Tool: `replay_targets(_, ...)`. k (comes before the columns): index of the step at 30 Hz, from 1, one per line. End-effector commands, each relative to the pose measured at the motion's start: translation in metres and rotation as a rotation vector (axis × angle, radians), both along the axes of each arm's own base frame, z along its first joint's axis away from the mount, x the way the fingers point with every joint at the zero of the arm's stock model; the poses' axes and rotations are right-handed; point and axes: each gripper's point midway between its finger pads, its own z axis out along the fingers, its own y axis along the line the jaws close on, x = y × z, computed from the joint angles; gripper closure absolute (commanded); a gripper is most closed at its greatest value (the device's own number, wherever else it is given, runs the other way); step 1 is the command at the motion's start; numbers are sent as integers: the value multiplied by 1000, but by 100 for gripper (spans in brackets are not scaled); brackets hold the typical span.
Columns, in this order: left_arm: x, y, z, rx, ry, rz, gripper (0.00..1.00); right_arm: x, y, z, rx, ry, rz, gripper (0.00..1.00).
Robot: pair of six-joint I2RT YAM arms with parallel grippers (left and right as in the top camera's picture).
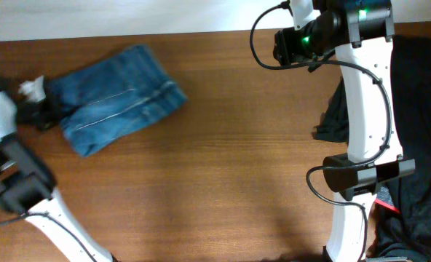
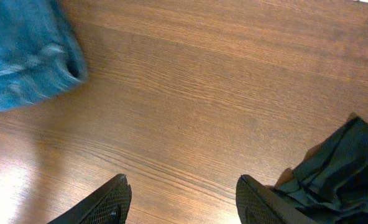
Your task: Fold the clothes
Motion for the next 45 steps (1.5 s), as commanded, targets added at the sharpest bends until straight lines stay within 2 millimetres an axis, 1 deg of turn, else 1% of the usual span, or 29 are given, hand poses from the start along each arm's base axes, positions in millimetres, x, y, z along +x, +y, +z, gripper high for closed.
replay_targets(1, -46, 64, -8, -13, 127, 208, 99, 1, -8, 1, -7, -2, -20, 41)
replay_targets(3, -67, 90, -8, -33, 146, 284, 100, 1, -11, 1, -7, -2, -25, 41)
replay_targets(4, -82, 106, -8, -40, 156, 329, 99, 1, -11, 1, -7, -2, -27, 41)
replay_targets(5, -90, 115, -8, -45, 159, 354, 99, 1, -12, 1, -7, -2, -28, 41)
replay_targets(6, -104, 130, -8, -52, 165, 395, 99, 1, -12, 1, -7, -2, -28, 41)
replay_targets(7, -112, 138, -9, -53, 169, 418, 99, 1, -12, 1, -8, -2, -28, 41)
replay_targets(8, -125, 150, -9, -56, 174, 455, 99, 1, -12, 1, -7, -2, -28, 41)
replay_targets(9, -134, 158, -9, -59, 176, 481, 99, 1, -11, 1, -7, -2, -27, 41)
replay_targets(10, -153, 174, -10, -54, 190, 527, 99, 1, -12, 1, -8, -3, -28, 41)
replay_targets(13, -165, 178, -17, -12, 246, 528, 99, 2, -11, 2, -7, -5, -27, 41)
replay_targets(21, -163, 177, -16, -22, 240, 531, 99, 4, -12, 2, -10, -14, -30, 41)
replay_targets(25, -165, 173, -14, -36, 251, 529, 100, 6, -13, 4, -13, -26, -33, 41)
replay_targets(29, -160, 168, -5, -71, 222, 531, 99, 6, -13, 4, -13, -26, -33, 41)
replay_targets(33, -161, 167, -3, -92, 245, 565, 99, 6, -13, 4, -13, -26, -33, 41)
replay_targets(40, -165, 158, -10, -213, 368, 724, 100, 6, -13, 4, -13, -25, -33, 40)
replay_targets(43, -167, 150, -15, -301, 461, 830, 100, 6, -13, 4, -13, -25, -33, 41)
replay_targets(45, -171, 140, -18, -373, 549, 905, 100, 6, -13, 4, -13, -26, -34, 40)
